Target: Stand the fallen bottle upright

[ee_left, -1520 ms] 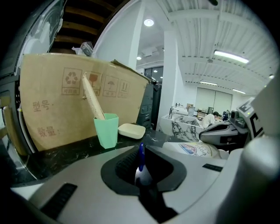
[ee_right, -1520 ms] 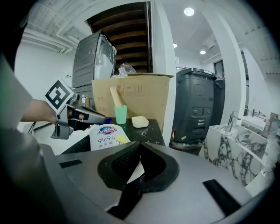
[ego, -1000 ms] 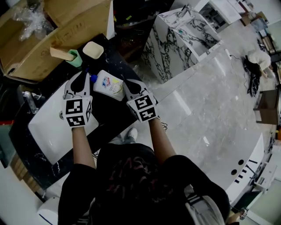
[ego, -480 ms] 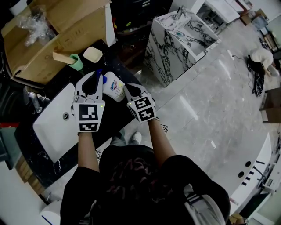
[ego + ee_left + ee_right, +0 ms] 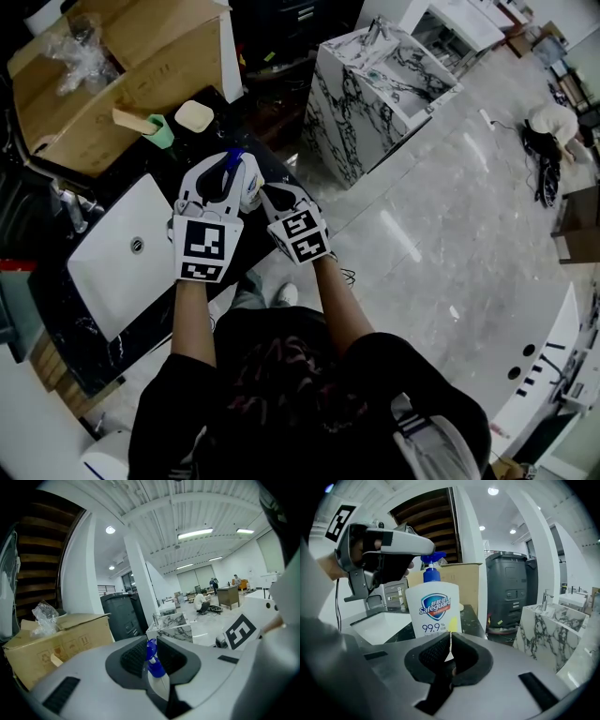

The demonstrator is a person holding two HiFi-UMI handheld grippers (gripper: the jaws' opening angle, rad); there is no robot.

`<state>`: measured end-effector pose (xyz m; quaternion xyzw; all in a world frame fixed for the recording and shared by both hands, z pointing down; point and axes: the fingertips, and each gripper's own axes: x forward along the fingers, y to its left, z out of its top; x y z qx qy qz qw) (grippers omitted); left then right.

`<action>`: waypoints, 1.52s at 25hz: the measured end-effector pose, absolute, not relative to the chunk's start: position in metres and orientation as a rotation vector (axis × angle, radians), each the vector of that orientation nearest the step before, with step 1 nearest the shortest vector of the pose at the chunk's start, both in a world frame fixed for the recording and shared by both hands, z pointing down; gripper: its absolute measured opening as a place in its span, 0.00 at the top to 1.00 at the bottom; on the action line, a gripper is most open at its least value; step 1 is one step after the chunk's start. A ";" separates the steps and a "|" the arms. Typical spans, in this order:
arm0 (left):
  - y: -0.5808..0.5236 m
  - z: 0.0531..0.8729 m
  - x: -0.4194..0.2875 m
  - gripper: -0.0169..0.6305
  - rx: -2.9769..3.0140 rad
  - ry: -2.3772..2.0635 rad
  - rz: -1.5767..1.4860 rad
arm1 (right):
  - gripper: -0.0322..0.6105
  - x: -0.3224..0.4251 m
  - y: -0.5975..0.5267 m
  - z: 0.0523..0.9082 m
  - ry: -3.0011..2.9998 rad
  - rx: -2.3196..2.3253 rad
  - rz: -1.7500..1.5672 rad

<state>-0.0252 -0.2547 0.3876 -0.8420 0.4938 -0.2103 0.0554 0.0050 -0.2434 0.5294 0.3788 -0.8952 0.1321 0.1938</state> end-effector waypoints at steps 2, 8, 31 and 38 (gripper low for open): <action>-0.251 0.387 -0.017 0.86 -2.574 1.481 -0.619 | 0.92 0.007 -0.241 0.528 -2.512 1.059 0.365; -0.242 0.386 -0.003 0.86 -2.625 1.452 -0.559 | 0.91 0.012 -0.237 0.525 -2.523 1.060 0.354; -0.233 0.370 -0.039 0.84 -2.630 1.598 -0.358 | 0.91 0.032 -0.231 0.510 -2.534 1.101 0.300; -0.223 0.374 -0.084 0.84 -2.569 1.769 -0.322 | 0.92 0.051 -0.233 0.487 -2.562 1.216 0.276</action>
